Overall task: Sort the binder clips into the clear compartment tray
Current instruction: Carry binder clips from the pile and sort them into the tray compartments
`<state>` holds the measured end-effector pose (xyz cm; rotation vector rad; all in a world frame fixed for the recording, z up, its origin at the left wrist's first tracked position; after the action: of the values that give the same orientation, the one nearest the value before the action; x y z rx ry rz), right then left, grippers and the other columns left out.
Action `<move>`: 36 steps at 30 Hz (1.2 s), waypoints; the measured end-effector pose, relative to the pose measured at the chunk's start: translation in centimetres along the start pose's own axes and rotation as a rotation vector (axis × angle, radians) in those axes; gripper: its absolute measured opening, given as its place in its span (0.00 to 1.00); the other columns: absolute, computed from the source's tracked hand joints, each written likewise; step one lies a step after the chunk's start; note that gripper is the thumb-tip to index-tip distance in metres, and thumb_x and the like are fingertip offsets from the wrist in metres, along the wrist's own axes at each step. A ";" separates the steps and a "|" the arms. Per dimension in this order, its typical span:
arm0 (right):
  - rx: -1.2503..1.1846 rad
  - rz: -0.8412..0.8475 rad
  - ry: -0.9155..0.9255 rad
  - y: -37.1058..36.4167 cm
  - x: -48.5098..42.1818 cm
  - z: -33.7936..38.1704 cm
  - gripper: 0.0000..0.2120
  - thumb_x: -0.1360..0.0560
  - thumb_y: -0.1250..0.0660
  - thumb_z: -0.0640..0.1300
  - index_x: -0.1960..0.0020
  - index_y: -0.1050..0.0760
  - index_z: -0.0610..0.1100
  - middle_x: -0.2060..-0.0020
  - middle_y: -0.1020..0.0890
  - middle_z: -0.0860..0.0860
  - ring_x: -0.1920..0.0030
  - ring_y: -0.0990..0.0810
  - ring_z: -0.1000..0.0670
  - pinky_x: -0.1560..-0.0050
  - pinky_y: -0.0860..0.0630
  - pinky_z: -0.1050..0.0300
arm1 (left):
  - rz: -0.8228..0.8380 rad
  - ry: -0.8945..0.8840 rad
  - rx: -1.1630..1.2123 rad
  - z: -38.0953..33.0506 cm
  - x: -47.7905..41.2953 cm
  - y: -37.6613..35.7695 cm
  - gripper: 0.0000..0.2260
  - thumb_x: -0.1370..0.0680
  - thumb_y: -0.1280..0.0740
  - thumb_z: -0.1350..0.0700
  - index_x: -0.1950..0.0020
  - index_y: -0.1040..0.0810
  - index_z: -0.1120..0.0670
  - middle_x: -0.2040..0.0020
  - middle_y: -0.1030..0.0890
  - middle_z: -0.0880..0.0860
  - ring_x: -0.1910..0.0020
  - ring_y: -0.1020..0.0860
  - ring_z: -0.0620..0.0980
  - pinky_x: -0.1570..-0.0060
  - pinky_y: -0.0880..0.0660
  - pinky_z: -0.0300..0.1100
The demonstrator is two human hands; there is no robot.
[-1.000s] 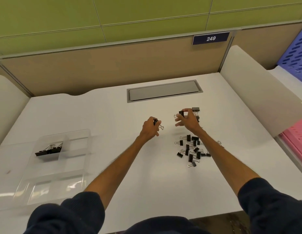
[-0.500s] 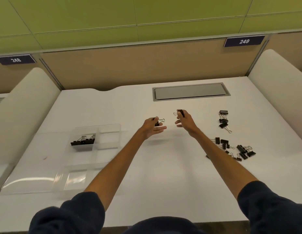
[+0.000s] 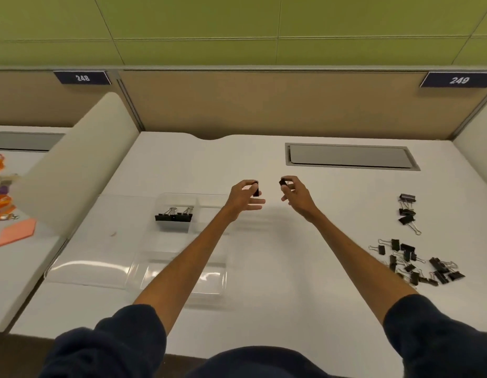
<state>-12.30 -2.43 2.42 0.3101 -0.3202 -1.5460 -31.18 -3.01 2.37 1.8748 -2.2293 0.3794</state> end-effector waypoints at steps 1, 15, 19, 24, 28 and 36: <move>0.015 0.008 0.030 -0.9 -0.2 0.6 0.11 0.20 0.39 0.42 0.38 0.29 0.43 0.49 0.22 0.51 0.59 0.20 0.50 0.64 0.27 0.70 | -0.039 -0.076 -0.187 -0.5 0.3 1.3 0.11 0.20 0.35 0.51 0.40 0.24 0.53 0.52 0.20 0.57 0.57 0.17 0.57 0.54 0.20 0.53; 0.654 0.325 0.355 -15.5 -0.4 4.7 0.11 0.21 0.38 0.49 0.39 0.26 0.54 0.51 0.19 0.52 0.44 0.28 0.48 0.49 0.36 0.49 | -0.077 -0.279 -1.448 1.1 2.5 13.2 0.11 0.20 0.39 0.48 0.41 0.23 0.48 0.48 0.17 0.50 0.48 0.21 0.54 0.47 0.32 0.47; 0.721 0.377 0.403 -17.1 0.3 4.6 0.11 0.21 0.37 0.51 0.39 0.26 0.54 0.52 0.18 0.53 0.44 0.30 0.49 0.50 0.37 0.51 | -0.051 -0.268 -1.482 2.0 2.5 14.1 0.12 0.20 0.39 0.47 0.39 0.23 0.47 0.46 0.17 0.52 0.47 0.21 0.54 0.45 0.33 0.48; 0.810 0.399 0.362 -18.0 0.8 3.9 0.12 0.21 0.41 0.53 0.39 0.24 0.56 0.53 0.18 0.52 0.43 0.31 0.52 0.44 0.38 0.49 | 0.032 -0.246 -1.567 3.2 2.2 14.5 0.13 0.19 0.41 0.47 0.38 0.23 0.45 0.41 0.21 0.54 0.33 0.32 0.49 0.40 0.39 0.52; 0.915 0.471 0.332 -18.7 1.1 3.9 0.13 0.21 0.42 0.51 0.39 0.24 0.54 0.52 0.17 0.55 0.40 0.32 0.51 0.40 0.41 0.48 | 0.082 -0.191 -1.626 3.7 2.1 14.7 0.13 0.19 0.43 0.48 0.37 0.23 0.45 0.38 0.23 0.52 0.29 0.37 0.47 0.38 0.40 0.54; 0.974 0.539 0.217 -18.9 1.1 3.8 0.14 0.21 0.44 0.51 0.39 0.25 0.55 0.49 0.17 0.56 0.36 0.34 0.50 0.38 0.43 0.44 | 0.191 -0.062 -1.719 3.9 1.8 14.1 0.16 0.18 0.46 0.53 0.32 0.27 0.46 0.35 0.27 0.55 0.29 0.38 0.49 0.36 0.38 0.56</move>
<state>-31.20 -3.51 -1.43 1.0454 -0.8968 -0.7238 -45.38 -3.70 -1.70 0.6599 -1.5444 -1.1924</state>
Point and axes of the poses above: each hand's wrist, its own x-axis away from the middle knuckle, its own y-axis out of the back of the hand, z = x × y, the point moved 6 cm from there along -x, towards the middle knuckle
